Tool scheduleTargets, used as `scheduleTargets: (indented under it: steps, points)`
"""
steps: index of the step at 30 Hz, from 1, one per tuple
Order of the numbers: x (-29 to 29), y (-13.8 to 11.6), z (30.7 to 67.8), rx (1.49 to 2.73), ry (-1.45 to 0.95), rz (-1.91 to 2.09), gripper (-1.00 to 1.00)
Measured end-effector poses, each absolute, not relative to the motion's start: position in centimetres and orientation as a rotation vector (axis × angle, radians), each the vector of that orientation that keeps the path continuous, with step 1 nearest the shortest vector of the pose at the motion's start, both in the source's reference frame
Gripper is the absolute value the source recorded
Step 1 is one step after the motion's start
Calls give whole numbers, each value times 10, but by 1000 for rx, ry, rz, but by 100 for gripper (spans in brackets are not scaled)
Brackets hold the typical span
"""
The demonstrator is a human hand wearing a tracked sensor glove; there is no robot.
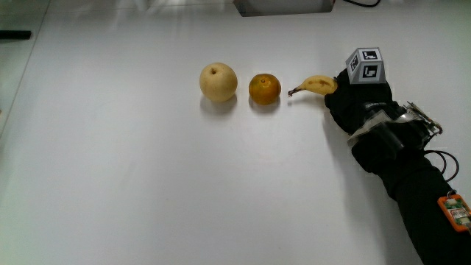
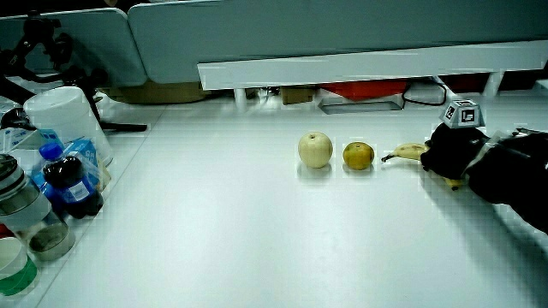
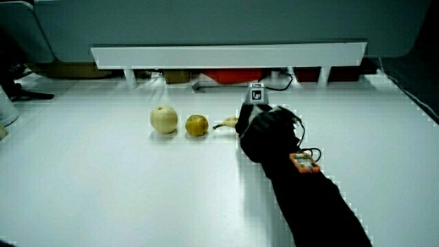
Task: Place banana
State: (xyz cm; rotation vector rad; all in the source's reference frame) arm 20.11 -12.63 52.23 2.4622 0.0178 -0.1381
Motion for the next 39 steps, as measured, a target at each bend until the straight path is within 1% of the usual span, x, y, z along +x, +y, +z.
scheduleTargets:
  steps: [2,4,8,12,14,19,22,29,31,33,36,38,39]
  points:
    - [199,-124,522,2480,12,-146,0]
    - [202,-122,529,2440,6,-140,0]
    - [204,-119,531,2453,7,-152,0]
    - [203,-117,527,2505,20,-178,0]
    - [204,-117,530,2486,6,-178,0]
    - [204,-115,532,2499,14,-184,0]
    - [204,-114,533,2482,11,-180,0]
    - [204,-111,529,2506,32,-171,-28]
    - [204,-110,534,2498,37,-180,-36]
    - [202,-108,530,2522,38,-197,-44]
    - [204,-107,535,2518,70,-207,-56]
    - [207,-106,539,2493,57,-192,-64]
    - [206,-106,536,2519,78,-213,-68]
